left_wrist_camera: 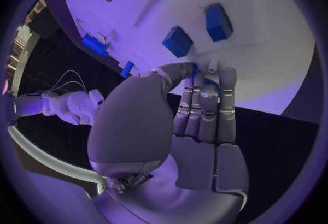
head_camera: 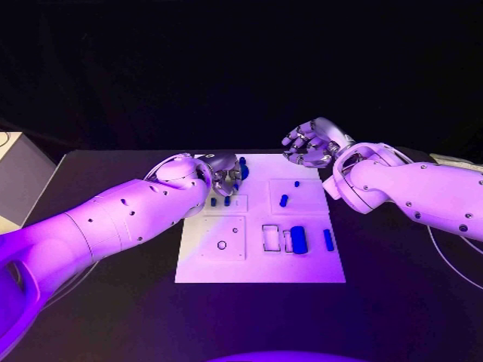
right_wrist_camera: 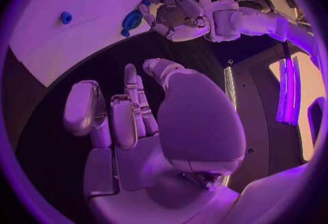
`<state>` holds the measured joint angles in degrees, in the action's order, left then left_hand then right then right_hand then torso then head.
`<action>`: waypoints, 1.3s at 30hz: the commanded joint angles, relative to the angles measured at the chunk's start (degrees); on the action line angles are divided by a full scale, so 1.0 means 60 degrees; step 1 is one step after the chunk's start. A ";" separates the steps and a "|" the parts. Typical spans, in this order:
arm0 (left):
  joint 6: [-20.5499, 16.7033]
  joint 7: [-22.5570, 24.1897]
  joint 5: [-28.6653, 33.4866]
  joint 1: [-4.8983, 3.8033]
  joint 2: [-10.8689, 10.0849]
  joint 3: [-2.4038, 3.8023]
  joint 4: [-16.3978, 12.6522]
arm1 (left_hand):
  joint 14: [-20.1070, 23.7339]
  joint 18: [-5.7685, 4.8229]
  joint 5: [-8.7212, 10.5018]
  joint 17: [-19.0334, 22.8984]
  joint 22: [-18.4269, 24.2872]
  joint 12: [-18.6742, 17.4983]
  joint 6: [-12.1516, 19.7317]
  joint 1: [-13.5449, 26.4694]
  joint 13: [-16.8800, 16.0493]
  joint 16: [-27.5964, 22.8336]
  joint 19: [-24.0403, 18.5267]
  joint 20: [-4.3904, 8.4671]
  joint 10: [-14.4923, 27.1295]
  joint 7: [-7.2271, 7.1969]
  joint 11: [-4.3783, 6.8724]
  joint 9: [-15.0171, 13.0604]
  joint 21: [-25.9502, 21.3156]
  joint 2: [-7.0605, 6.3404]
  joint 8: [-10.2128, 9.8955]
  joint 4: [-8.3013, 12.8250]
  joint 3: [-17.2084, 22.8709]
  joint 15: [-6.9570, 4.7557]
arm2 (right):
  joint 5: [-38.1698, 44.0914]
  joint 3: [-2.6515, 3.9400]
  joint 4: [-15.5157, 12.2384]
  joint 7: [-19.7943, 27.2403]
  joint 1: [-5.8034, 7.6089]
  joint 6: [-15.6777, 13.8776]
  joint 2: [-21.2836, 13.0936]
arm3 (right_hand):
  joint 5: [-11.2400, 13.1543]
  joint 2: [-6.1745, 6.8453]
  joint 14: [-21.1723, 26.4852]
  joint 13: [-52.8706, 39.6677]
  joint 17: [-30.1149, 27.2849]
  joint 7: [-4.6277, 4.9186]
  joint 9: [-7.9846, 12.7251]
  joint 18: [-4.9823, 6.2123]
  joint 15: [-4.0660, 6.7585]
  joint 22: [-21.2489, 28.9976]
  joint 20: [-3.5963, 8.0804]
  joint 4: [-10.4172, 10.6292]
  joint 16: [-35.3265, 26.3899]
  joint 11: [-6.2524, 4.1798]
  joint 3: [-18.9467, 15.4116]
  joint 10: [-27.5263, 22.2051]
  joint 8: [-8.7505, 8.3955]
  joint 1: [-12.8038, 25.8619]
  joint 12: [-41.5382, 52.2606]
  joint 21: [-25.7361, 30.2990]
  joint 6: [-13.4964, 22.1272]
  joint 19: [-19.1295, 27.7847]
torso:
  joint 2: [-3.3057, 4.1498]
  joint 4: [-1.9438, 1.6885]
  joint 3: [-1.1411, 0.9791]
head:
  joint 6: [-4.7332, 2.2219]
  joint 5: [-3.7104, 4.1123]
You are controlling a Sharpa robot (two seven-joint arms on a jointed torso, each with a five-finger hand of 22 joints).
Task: Assemble the parts on the task board
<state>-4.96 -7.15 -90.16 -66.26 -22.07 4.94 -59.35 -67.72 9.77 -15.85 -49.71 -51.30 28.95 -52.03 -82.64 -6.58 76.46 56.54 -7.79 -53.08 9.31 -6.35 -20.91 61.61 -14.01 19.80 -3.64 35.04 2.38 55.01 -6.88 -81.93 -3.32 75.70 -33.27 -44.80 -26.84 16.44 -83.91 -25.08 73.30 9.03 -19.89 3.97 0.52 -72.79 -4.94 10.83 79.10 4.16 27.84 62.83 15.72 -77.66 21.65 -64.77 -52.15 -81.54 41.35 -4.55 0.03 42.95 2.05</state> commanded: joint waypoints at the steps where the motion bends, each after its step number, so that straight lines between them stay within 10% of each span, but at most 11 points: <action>1: 0.0099 -0.0041 0.0056 0.0030 0.0023 -0.0030 0.0040 | -0.0164 -0.0052 0.0009 -0.0139 -0.0179 -0.0080 -0.0081 0.0053 0.0026 0.0140 0.0162 -0.0009 -0.0164 -0.0015 0.0012 0.0020 0.0156 -0.0016 -0.0093 0.0017 0.0096 -0.0009 | 0.0116 0.0002 -0.0019 -0.0004 0.0001 0.0076 0.0009 | -0.0059 -0.0033 -0.0176 0.0012 -0.0016 0.0031 0.0009 0.0192 -0.0052 0.0008 -0.0073 -0.0021 -0.0060 0.0046 -0.0021 0.0033 -0.0046 0.0098 -0.0063 0.0052 0.0037 0.0018 | 0.0006 -0.0003 0.0003 | 0.0013 0.0013; 26: -0.1018 0.0181 0.0846 0.0041 -0.0197 -0.0061 -0.0154 | -0.0930 -0.0246 0.0013 -0.0731 -0.1382 -0.1111 -0.0628 0.0135 0.0191 0.0643 0.0840 0.0123 -0.1247 -0.0007 0.0102 0.0037 0.1304 0.0194 -0.0455 0.0652 0.0726 -0.0128 | 0.0182 0.0002 -0.0020 -0.0050 0.0001 0.0113 0.0008 | -0.0081 -0.0040 -0.0172 0.0039 -0.0017 0.0029 0.0008 0.0192 -0.0054 0.0004 -0.0077 -0.0023 -0.0063 0.0045 -0.0020 0.0055 -0.0043 0.0105 -0.0081 0.0052 0.0030 0.0018 | -0.0001 0.0007 -0.0005 | -0.0040 0.0046; 39: -0.0510 -0.0292 0.1723 0.0030 -0.0870 0.0371 -0.0861 | -0.1071 -0.0297 0.0018 -0.0896 -0.1589 -0.1254 -0.0708 0.0217 0.0193 0.0719 0.1038 0.0111 -0.1373 0.0001 0.0105 0.0021 0.1463 0.0207 -0.0484 0.0670 0.0731 -0.0125 | 0.0212 0.0001 -0.0006 -0.0101 0.0000 0.0264 -0.0036 | -0.0101 -0.0040 -0.0156 0.0065 -0.0059 0.0029 0.0008 0.0202 -0.0054 0.0037 -0.0079 -0.0031 -0.0093 0.0044 -0.0017 0.0061 -0.0043 0.0103 -0.0103 0.0105 0.0030 0.0036 | -0.0035 -0.0029 0.0004 | -0.0060 0.0034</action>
<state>-9.79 -7.43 -82.80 -66.06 -27.15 7.09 -64.07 -73.82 8.81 -15.79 -55.07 -60.81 21.72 -55.81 -81.97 -5.36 80.50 62.45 -7.20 -60.97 9.22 -5.65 -20.72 70.22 -12.68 17.27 0.32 39.31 1.54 55.56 -6.88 -81.92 -3.95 75.70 -32.80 -44.99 -27.19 16.13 -83.91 -24.74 73.04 8.93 -19.90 4.85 0.53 -72.62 -5.15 10.83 78.77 4.37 27.84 63.03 15.72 -77.36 21.37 -64.53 -52.05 -81.33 41.19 -4.66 0.01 42.58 2.31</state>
